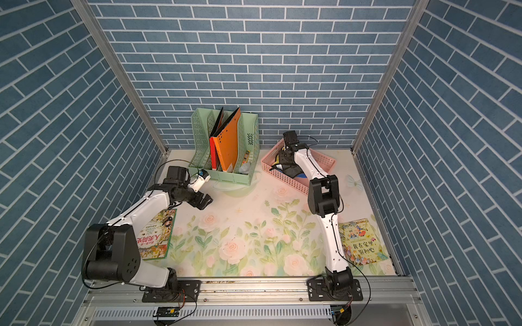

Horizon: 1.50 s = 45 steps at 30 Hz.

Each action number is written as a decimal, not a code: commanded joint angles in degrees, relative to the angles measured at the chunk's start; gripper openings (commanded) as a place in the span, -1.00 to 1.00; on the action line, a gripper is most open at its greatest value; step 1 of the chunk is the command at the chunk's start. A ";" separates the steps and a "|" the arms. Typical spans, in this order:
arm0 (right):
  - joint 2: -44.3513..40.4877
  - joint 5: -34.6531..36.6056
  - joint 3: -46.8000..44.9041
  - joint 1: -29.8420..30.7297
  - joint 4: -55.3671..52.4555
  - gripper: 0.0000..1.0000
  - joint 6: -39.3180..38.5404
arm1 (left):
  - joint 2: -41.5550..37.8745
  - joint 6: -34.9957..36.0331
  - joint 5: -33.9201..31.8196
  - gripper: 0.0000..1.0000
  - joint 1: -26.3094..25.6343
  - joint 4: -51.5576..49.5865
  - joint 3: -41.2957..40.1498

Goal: Fold the square dishcloth
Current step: Pick up the cleaning item from the bin.

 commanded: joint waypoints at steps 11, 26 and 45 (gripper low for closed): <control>4.22 -3.58 6.91 -1.59 0.41 -0.95 3.63 | -2.56 0.19 -1.60 1.00 -2.81 -2.04 -1.00; -15.11 -5.32 -1.65 0.00 8.60 -1.00 2.26 | -4.60 -0.39 -0.26 1.00 -3.55 -3.22 -0.03; -36.79 -15.76 2.49 15.39 8.60 -1.00 -7.39 | -12.58 -5.36 9.12 0.99 -3.39 -4.52 8.79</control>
